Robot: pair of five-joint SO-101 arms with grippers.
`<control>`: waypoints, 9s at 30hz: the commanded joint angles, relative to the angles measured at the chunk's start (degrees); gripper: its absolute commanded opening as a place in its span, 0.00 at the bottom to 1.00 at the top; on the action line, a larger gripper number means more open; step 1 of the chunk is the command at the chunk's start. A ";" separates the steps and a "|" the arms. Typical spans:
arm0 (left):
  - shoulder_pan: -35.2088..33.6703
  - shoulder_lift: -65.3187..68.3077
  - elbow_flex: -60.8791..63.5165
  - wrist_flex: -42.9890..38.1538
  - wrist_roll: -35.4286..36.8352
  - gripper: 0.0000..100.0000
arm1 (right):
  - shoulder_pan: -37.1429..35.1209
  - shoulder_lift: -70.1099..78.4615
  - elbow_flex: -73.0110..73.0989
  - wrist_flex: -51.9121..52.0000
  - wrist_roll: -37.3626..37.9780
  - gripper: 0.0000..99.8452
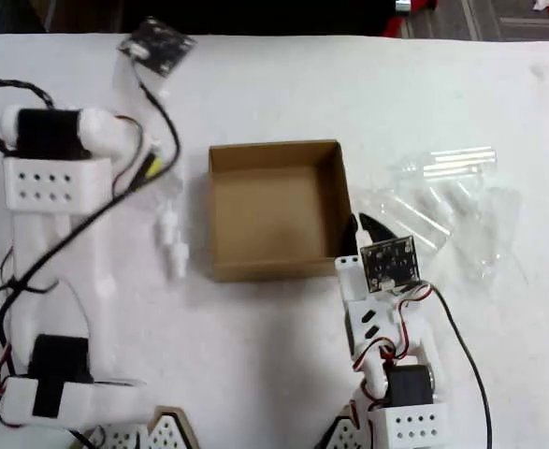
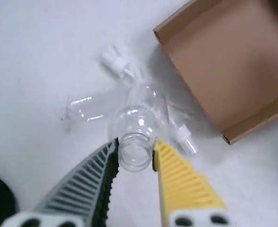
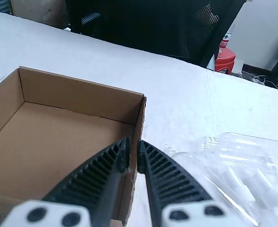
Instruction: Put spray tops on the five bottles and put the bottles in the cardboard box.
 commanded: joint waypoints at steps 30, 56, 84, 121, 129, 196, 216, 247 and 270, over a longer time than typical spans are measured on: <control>16.75 19.91 -29.63 0.00 -11.34 0.06 | 5.05 -0.13 0.53 -4.35 -0.53 0.02; 13.76 42.59 -39.56 -0.70 -11.78 0.06 | 5.05 -0.13 0.53 -4.79 -0.35 0.02; 10.15 42.86 -39.74 -2.02 -15.38 0.17 | 4.62 -0.13 0.53 -4.70 -0.35 0.02; -28.26 38.29 -42.99 -0.53 30.68 0.23 | 4.53 -0.04 0.53 -5.05 -0.35 0.02; -28.70 52.26 -40.18 -4.22 46.15 0.23 | 4.00 -0.04 0.53 -4.26 -0.35 0.02; -26.33 71.08 -54.15 -4.04 77.54 0.19 | 3.30 -0.04 0.53 -3.82 -0.26 0.02; -25.80 72.92 -54.68 -8.35 77.45 0.13 | 3.30 -0.04 0.53 -3.74 -0.26 0.02; -23.52 57.71 -63.03 0.09 65.32 0.02 | 3.30 -0.13 0.53 -3.74 -0.26 0.02; 5.05 6.20 -67.96 0.35 19.87 0.02 | 3.65 -0.22 0.53 -3.82 -0.26 0.02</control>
